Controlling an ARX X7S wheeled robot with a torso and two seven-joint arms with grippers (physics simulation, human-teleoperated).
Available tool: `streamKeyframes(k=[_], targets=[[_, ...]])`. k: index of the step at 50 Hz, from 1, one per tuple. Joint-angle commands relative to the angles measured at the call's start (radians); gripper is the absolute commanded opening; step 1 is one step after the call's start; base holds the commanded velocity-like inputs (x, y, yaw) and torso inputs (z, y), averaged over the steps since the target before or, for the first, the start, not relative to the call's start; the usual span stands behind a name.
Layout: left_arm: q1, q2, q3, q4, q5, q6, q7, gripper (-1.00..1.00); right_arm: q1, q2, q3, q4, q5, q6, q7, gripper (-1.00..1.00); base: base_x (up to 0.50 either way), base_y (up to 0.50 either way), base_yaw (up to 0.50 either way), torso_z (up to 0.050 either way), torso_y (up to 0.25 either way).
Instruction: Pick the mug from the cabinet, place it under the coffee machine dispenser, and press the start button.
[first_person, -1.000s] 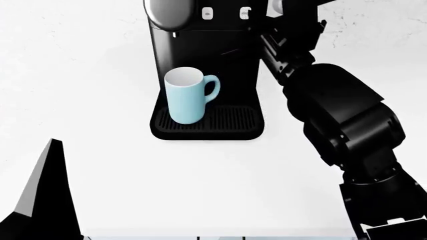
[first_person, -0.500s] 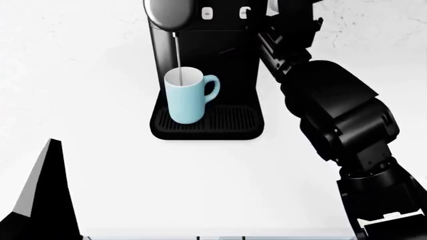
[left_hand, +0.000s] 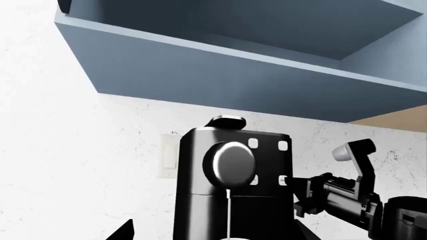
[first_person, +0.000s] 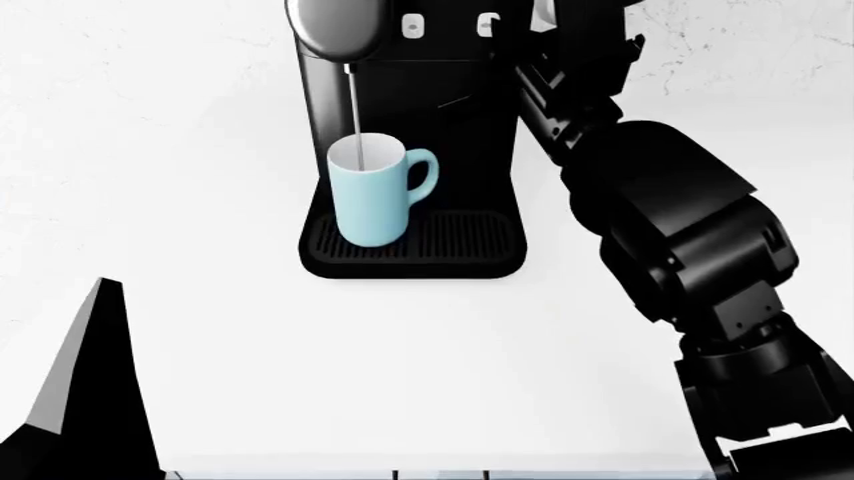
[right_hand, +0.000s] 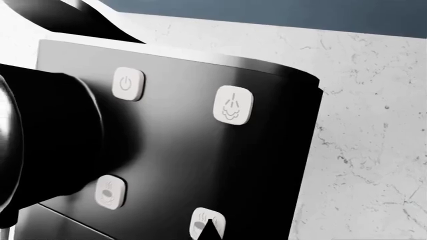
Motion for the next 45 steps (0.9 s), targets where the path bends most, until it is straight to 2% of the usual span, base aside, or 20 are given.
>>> streamKeyframes(k=[1, 8, 20, 21, 27, 30, 36, 40, 45], targets=[[0.008, -0.001, -0.005, 0.002, 0.002, 0.003, -0.001, 1.00, -0.015, 0.009, -0.001, -0.011, 0.000, 0.019, 0.016, -1.00, 0.00, 0.00, 0.00, 0.000, -0.010], [0.015, -0.004, -0.013, 0.007, 0.002, 0.003, -0.004, 1.00, -0.043, 0.055, 0.018, -0.120, 0.036, 0.064, 0.038, -1.00, 0.00, 0.00, 0.00, 0.000, 0.000], [0.014, -0.015, -0.033, 0.017, -0.007, -0.004, -0.027, 1.00, -0.205, 0.255, 0.156, -0.607, 0.233, 0.230, 0.183, -1.00, 0.00, 0.00, 0.00, 0.000, 0.000], [0.013, -0.017, -0.039, 0.017, -0.011, -0.004, -0.032, 1.00, -0.219, 0.276, 0.182, -0.655, 0.261, 0.246, 0.207, 1.00, 0.00, 0.00, 0.00, 0.000, 0.000], [0.023, -0.026, -0.088, 0.019, -0.034, -0.002, -0.059, 1.00, -0.290, 0.428, 0.365, -0.891, 0.456, 0.317, 0.322, 1.00, 0.00, 0.00, 0.00, 0.000, 0.000], [0.057, -0.029, -0.140, 0.028, -0.038, 0.002, -0.060, 1.00, -0.324, 0.523, 0.505, -0.971, 0.582, 0.323, 0.388, 1.00, 0.00, 0.00, 0.00, 0.000, 0.000], [0.210, -0.007, -0.386, 0.060, -0.090, 0.026, -0.037, 1.00, -0.355, 0.740, 0.804, -1.034, 0.888, 0.292, 0.440, 1.00, 0.00, 0.00, 0.00, 0.000, 0.000], [0.212, 0.060, -0.481, 0.060, -0.144, 0.009, 0.047, 1.00, -0.419, 0.802, 0.981, -1.027, 1.010, 0.278, 0.401, 1.00, 0.00, 0.00, 0.00, 0.000, 0.000], [0.212, 0.135, -0.561, 0.060, -0.186, 0.013, 0.157, 1.00, -0.475, 0.816, 1.187, -1.010, 1.120, 0.286, 0.350, 1.00, 0.00, 0.00, 0.00, 0.000, 0.000]])
